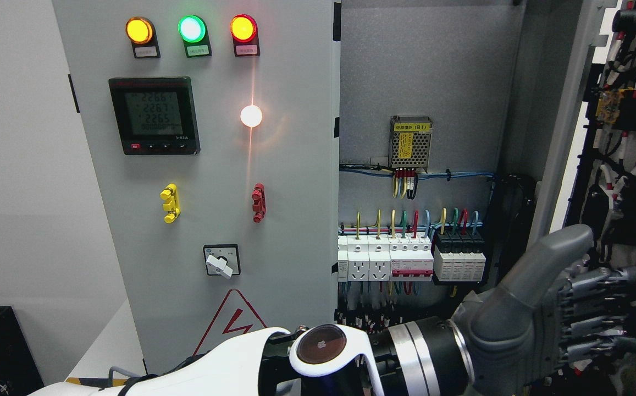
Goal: Open door with both hands
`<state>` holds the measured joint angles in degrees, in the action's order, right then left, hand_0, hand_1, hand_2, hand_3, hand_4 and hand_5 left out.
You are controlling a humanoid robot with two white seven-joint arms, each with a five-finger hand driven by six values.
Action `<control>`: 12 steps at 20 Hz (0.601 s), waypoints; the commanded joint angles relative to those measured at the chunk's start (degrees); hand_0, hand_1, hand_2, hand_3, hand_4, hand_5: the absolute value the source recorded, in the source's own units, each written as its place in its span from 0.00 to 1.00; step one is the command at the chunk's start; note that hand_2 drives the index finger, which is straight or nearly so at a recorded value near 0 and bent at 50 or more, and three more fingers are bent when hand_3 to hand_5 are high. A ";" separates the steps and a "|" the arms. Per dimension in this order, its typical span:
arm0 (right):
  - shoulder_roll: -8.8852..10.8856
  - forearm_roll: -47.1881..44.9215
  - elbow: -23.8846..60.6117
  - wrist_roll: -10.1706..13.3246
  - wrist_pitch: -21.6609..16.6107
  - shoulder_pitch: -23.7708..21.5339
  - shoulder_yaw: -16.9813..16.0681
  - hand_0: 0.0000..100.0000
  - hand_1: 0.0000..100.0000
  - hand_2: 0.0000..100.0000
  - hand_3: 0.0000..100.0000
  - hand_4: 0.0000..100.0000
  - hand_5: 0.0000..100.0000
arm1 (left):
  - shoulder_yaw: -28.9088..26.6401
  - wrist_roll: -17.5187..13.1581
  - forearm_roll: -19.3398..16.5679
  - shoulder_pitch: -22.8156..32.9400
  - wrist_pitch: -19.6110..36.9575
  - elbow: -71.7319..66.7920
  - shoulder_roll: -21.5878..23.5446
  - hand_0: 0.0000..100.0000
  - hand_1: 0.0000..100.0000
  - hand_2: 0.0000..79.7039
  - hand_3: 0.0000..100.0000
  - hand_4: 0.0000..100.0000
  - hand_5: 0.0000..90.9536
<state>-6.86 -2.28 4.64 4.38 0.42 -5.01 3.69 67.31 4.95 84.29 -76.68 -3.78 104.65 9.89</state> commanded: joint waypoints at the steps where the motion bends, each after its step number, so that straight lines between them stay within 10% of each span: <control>1: 0.00 0.00 0.02 0.02 0.02 0.00 0.00 0.19 0.00 0.00 0.00 0.00 0.00 | 0.72 0.06 -0.18 -1.19 0.18 -4.09 -5.93 0.00 0.00 0.00 0.00 0.00 0.00; 12: 0.00 0.00 0.02 0.02 0.02 0.00 0.00 0.19 0.00 0.00 0.00 0.00 0.00 | 2.74 0.06 -0.18 -2.86 0.18 -11.74 -13.13 0.00 0.00 0.00 0.00 0.00 0.00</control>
<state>-6.85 -2.29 4.65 4.38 0.42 -5.01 3.69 68.73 5.01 84.11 -78.47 -3.63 99.01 3.22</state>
